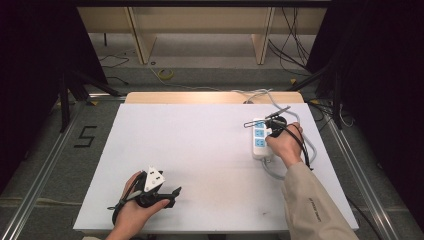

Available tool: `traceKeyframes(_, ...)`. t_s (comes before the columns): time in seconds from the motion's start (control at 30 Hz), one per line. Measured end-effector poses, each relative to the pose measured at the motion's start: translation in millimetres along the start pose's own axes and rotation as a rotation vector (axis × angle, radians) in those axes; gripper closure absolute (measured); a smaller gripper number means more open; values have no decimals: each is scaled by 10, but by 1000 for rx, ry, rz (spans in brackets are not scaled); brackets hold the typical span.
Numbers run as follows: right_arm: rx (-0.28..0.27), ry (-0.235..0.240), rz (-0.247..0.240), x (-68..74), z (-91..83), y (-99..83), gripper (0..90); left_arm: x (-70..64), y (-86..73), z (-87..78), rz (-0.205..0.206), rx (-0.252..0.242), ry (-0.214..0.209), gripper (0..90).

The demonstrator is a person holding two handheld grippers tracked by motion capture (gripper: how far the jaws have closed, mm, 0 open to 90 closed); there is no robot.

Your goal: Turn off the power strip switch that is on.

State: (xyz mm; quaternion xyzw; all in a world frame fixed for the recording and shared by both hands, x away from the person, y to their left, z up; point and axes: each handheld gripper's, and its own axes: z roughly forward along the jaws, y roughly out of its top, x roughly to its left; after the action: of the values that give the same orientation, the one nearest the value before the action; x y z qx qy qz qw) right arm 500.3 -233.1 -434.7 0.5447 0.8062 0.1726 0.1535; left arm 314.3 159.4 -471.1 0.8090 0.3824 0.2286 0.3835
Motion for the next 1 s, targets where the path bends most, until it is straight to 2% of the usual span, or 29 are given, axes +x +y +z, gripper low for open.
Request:
traceKeyframes(0.27,7,-15,-8,19,11,2,900,-1,-4,-6,0,-3,2,185)
traceKeyframes(0.5,8,-9,-1,11,10,2,900,0,-5,-3,-1,-1,1,185)
traceKeyframes(1.0,-17,-18,-2,20,9,-25,900,5,-7,1,-3,0,1,184)
